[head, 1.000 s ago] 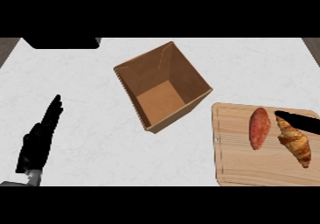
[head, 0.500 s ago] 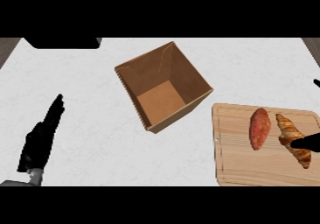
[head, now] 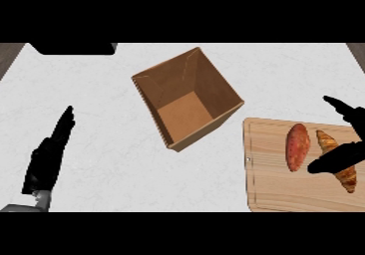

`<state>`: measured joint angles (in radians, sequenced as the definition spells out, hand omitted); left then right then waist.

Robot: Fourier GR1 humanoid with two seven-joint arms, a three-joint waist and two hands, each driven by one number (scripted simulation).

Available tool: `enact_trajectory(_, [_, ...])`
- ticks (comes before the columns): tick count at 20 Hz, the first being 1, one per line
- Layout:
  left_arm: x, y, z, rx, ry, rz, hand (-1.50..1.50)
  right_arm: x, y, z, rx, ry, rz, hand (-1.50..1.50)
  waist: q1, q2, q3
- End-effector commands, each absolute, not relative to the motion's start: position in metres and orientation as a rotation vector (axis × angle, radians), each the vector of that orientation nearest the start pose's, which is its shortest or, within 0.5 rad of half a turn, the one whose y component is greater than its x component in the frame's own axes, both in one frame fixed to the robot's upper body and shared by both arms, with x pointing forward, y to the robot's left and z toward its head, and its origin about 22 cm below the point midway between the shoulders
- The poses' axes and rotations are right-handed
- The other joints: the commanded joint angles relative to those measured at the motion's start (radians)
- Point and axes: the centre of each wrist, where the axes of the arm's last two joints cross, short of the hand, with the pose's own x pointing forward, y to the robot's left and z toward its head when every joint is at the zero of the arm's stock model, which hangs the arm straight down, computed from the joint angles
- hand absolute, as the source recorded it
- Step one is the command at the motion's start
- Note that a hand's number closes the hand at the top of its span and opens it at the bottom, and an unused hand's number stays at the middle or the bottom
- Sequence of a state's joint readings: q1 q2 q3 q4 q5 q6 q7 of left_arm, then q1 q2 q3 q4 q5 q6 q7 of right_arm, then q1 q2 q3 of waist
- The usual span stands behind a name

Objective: Pick the sweet potato from the cutting board and place it in the cardboard box

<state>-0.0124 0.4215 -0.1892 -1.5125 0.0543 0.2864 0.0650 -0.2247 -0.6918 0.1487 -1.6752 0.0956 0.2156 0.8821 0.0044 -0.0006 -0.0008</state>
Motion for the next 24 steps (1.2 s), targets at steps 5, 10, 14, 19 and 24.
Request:
enact_trajectory(5, [0.246,0.282,0.021,0.386,-1.448,-0.201,0.0,0.281,-0.279,0.1,-0.696,-0.749,0.67,-1.5,0.001,0.0,0.001])
enact_trajectory(10, [0.247,0.302,-0.002,0.387,-1.453,-0.193,0.0,0.283,-0.283,0.083,-0.693,-0.714,0.666,-1.5,-0.001,0.001,0.001])
enact_trajectory(14, [0.23,0.271,0.001,0.388,-1.457,-0.209,0.0,0.28,-0.295,0.101,-0.685,-0.709,0.67,-1.5,-0.002,0.0,0.001])
enact_trajectory(19, [0.241,0.279,0.014,0.383,-1.443,-0.208,0.0,0.287,-0.291,0.08,-0.674,-0.719,0.666,-1.5,-0.002,0.0,0.001])
enact_trajectory(24, [0.236,0.279,0.007,0.381,-1.452,-0.204,0.0,0.285,-0.287,0.08,-0.689,-0.73,0.664,-1.5,-0.002,0.0,0.001])
